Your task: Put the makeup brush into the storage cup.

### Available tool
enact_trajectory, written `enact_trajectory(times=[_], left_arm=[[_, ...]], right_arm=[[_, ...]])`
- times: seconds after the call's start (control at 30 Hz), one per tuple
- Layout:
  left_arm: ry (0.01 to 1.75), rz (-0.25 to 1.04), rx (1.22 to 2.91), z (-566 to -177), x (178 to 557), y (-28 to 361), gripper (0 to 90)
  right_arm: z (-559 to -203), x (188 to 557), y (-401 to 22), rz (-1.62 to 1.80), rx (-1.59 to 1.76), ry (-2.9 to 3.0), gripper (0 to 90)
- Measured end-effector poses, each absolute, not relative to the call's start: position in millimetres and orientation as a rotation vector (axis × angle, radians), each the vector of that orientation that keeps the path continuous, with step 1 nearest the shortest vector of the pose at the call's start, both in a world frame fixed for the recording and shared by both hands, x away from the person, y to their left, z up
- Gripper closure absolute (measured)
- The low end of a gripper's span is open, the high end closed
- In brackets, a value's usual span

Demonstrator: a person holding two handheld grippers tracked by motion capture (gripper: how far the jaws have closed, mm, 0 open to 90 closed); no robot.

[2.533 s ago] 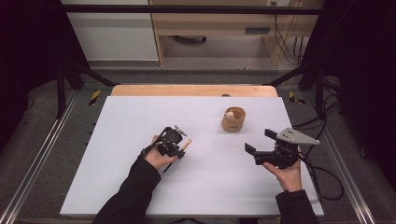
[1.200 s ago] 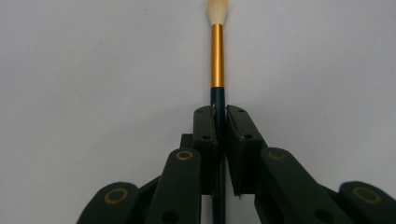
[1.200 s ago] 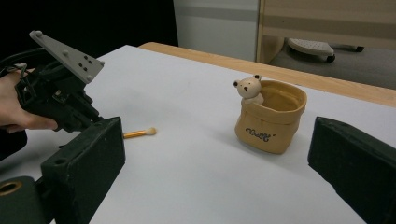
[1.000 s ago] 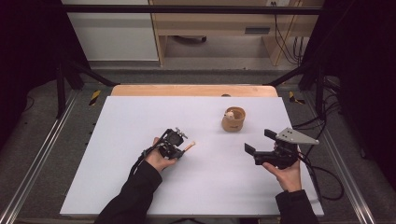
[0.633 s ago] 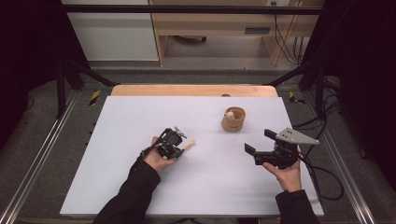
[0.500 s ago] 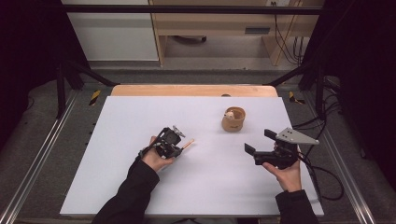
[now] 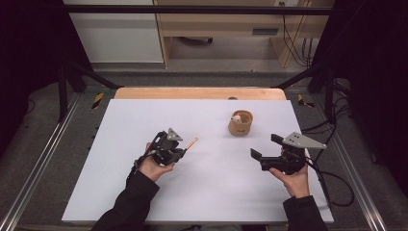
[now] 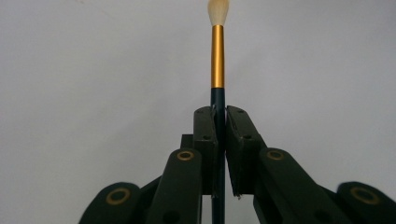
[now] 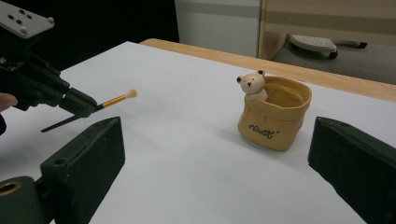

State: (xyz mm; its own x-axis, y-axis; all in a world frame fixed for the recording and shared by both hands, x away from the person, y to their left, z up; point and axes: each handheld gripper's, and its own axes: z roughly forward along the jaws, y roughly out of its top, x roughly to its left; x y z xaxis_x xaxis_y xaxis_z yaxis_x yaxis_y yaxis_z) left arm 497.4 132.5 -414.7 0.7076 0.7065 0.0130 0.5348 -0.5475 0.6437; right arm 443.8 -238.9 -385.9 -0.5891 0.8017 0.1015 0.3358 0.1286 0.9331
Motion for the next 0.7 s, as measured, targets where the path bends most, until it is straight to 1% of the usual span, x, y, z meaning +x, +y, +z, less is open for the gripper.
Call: enact_trajectory(times=[0.37, 0.7], left_arm=[[0.929, 0.409, 2.174, -402, 478, 141, 83.1], [0.947, 0.436, 2.087, -398, 472, 146, 83.1]], right_arm=[[-386, 443, -237, 1.484, 1.105, 1.982, 4.4], [-386, 443, -235, 1.517, 1.120, 1.977, 4.1]])
